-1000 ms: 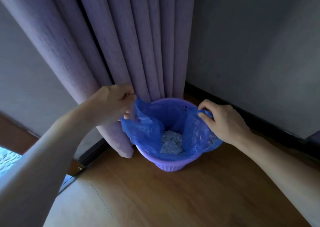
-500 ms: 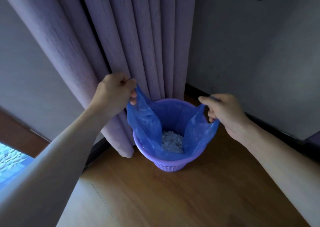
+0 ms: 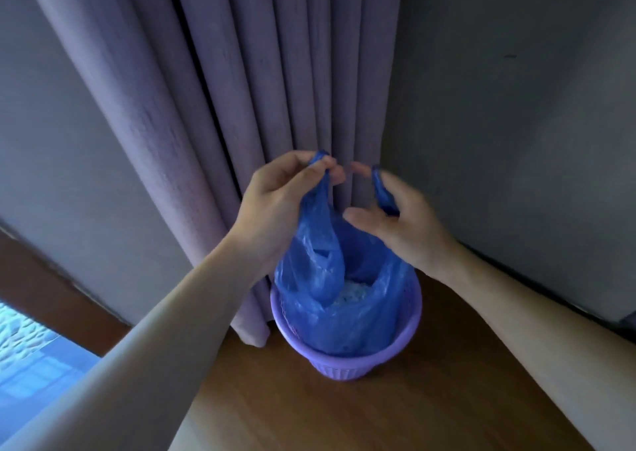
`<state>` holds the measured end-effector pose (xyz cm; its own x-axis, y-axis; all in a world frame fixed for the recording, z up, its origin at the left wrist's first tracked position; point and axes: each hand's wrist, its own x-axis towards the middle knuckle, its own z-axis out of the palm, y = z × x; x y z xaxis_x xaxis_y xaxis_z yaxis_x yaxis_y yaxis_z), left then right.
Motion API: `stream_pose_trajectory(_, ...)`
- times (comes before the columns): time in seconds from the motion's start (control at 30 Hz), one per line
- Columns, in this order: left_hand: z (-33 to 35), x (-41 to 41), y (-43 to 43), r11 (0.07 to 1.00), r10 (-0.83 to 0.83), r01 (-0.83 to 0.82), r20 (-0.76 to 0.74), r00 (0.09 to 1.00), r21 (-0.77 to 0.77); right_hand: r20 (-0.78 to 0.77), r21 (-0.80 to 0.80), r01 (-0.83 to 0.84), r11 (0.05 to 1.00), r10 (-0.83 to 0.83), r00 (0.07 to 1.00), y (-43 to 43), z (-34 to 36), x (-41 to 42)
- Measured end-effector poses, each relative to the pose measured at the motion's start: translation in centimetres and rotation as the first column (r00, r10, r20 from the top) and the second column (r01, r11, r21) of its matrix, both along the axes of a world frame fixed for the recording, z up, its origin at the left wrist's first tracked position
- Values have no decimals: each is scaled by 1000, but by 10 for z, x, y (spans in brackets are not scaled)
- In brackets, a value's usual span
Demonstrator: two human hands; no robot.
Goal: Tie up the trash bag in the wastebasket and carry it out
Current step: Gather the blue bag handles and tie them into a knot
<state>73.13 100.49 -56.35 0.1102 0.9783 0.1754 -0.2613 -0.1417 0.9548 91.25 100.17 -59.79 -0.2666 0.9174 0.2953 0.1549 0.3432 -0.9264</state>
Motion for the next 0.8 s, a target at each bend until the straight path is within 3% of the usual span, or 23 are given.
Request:
stream_pose_trajectory(0.1,2,5,-1,997,-11,21,143,990,-68,73,-56,-108,993,112,991,4,6,-25)
stream_pose_trajectory(0.2,-1,-4,1,998,-5,16,148,989,-68,49,-80,-13,997,17,999,18,4,-38)
stream_pose_trajectory(0.33,-9,-22,2,995,0,15,149,989,-101,-5,-225,-37,974,37,999,22,-4,-43)
stream_pose_trajectory(0.43,-25,-33,3,995,-39,41,30,999,-92,-57,-250,-32,968,18,998,16,-13,-46)
stream_pose_trajectory(0.57,-49,-36,1,977,-202,214,-401,894,-16,-174,-297,-65,953,13,985,15,-11,-40)
stream_pose_trajectory(0.63,-68,-25,0,960,-279,265,-434,857,-92,-218,-280,-50,959,-13,976,15,-6,-38)
stream_pose_trajectory(0.73,-94,-4,0,979,-192,125,-515,836,-162,-218,-228,38,973,-89,972,13,1,-35)
stream_pose_trajectory(0.8,-101,8,-1,972,-105,-3,-450,887,-233,-228,-252,100,963,-160,960,17,-2,-29)
